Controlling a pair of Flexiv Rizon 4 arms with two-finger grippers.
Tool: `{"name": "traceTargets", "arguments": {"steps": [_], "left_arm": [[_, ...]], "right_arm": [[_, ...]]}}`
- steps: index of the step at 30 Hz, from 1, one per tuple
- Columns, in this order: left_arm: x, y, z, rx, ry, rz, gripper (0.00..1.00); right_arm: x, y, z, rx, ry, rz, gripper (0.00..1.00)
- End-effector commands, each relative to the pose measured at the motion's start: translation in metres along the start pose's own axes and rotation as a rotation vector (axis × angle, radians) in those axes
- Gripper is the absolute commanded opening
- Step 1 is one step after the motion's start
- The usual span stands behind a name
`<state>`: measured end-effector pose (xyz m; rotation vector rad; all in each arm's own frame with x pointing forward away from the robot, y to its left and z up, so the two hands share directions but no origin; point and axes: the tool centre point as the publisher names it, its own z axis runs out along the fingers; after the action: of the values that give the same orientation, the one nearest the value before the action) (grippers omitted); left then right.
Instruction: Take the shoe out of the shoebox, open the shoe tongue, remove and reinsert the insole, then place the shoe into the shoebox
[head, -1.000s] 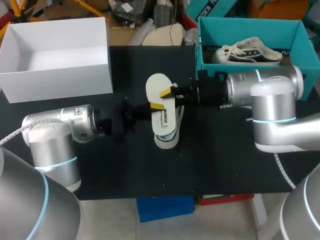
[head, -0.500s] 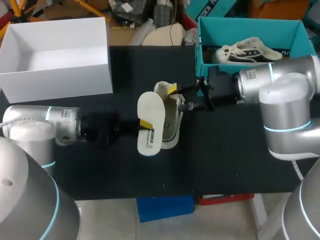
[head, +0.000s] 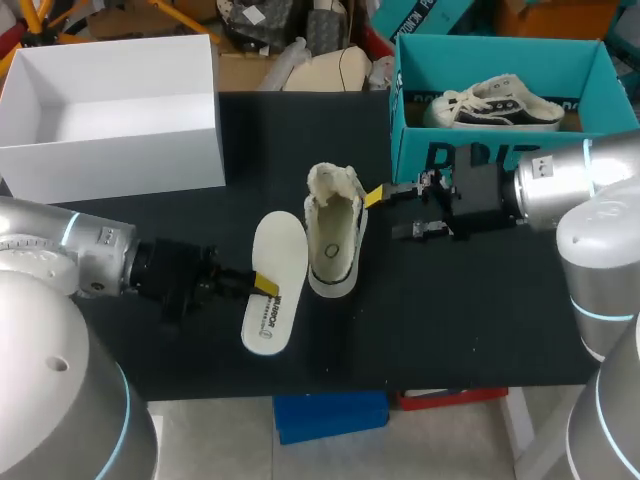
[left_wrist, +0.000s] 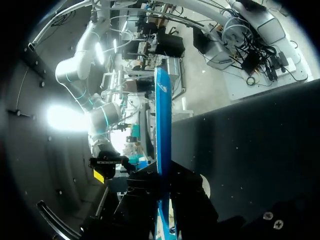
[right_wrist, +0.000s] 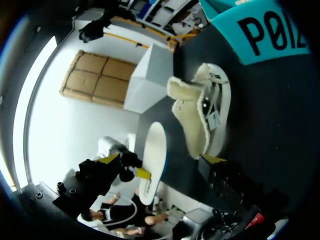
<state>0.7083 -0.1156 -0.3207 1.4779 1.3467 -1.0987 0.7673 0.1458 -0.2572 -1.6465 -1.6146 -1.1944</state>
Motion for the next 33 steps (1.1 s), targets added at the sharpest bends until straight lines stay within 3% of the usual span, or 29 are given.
{"name": "traceTargets", "arguments": {"steps": [1,8,9,13,18,25,33], "left_arm": [[-0.003,-0.002,-0.002,-0.002,0.017,0.0,0.0],[-0.003,-0.002,-0.002,-0.002,0.017,0.0,0.0],[0.002,-0.006,-0.007,0.036,0.039,-0.068,0.0],[0.007,-0.016,-0.017,0.092,0.099,-0.17,0.0],[0.002,-0.023,-0.017,0.132,0.133,-0.209,0.0],[0.002,-0.032,-0.007,0.177,0.173,-0.257,0.0],[0.002,-0.037,-0.003,0.191,0.217,-0.292,0.0]], "right_arm": [[0.002,-0.002,-0.005,0.002,-0.008,0.001,1.0],[0.002,-0.002,-0.005,0.002,-0.008,0.001,1.0],[0.002,-0.002,-0.005,0.002,-0.008,0.001,1.0],[-0.001,-0.004,-0.008,0.022,-0.159,-0.027,1.0],[-0.007,-0.019,-0.015,0.045,-0.286,-0.06,1.0],[-0.02,-0.043,-0.035,0.011,-0.327,-0.085,1.0],[-0.019,-0.057,-0.056,-0.022,-0.343,-0.143,1.0]]}}
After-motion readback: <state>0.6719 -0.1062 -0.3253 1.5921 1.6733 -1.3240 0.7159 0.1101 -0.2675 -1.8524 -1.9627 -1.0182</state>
